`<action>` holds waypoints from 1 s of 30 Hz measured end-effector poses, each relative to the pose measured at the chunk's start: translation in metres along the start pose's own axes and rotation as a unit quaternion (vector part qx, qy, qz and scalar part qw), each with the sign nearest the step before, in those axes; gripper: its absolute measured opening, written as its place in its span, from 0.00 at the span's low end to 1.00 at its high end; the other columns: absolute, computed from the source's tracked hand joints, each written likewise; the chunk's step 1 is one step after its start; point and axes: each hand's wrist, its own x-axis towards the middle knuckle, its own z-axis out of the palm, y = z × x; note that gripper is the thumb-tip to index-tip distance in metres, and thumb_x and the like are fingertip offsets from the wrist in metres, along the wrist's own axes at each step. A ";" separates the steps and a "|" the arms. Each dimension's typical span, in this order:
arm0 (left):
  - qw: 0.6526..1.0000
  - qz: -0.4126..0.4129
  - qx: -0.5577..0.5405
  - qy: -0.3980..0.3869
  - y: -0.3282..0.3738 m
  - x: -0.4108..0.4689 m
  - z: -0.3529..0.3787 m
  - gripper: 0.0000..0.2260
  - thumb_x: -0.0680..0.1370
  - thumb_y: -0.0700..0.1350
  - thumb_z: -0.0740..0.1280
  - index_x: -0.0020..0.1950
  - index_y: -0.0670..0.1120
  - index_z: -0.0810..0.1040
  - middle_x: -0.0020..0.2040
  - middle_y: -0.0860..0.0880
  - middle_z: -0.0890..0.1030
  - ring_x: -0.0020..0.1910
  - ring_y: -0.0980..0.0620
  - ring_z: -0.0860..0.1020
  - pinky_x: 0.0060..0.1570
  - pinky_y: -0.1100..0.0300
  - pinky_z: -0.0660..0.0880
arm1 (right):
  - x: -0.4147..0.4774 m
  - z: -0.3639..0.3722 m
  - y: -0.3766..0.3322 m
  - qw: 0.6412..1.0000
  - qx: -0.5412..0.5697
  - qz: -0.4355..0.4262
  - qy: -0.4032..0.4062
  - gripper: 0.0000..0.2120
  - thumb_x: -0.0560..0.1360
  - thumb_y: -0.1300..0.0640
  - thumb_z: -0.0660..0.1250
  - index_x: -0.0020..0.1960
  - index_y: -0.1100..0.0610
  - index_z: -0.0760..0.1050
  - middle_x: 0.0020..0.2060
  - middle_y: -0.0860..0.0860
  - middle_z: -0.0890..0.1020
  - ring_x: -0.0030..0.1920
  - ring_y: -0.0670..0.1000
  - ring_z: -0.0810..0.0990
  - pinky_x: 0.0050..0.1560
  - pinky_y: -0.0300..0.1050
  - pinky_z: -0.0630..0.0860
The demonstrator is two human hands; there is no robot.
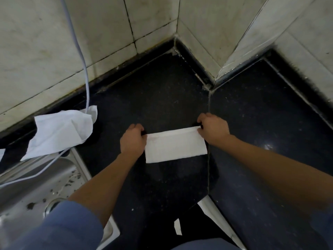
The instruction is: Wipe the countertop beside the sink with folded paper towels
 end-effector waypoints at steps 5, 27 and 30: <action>0.978 0.178 0.065 -0.087 0.030 -0.046 0.015 0.07 0.77 0.41 0.62 0.52 0.45 0.78 0.50 0.47 0.78 0.47 0.46 0.77 0.45 0.51 0.76 | -0.039 0.033 -0.040 0.989 0.044 -0.133 -0.049 0.08 0.78 0.55 0.61 0.53 0.54 0.76 0.50 0.53 0.78 0.48 0.56 0.78 0.44 0.49 0.74; 0.940 0.218 0.226 -0.133 -0.013 -0.046 0.005 0.25 0.80 0.51 0.61 0.75 0.47 0.61 0.78 0.47 0.54 0.76 0.48 0.53 0.72 0.50 0.57 | -0.019 0.022 -0.013 0.945 0.229 0.225 -0.068 0.17 0.70 0.57 0.71 0.56 0.60 0.76 0.50 0.57 0.80 0.49 0.57 0.80 0.44 0.47 0.76; 0.939 0.220 0.229 -0.137 -0.011 -0.047 0.006 0.26 0.79 0.51 0.62 0.75 0.47 0.61 0.78 0.47 0.53 0.76 0.48 0.53 0.72 0.50 0.57 | -0.019 0.013 -0.012 0.875 0.385 0.281 -0.085 0.12 0.71 0.61 0.71 0.51 0.65 0.78 0.46 0.58 0.81 0.43 0.56 0.80 0.40 0.48 0.78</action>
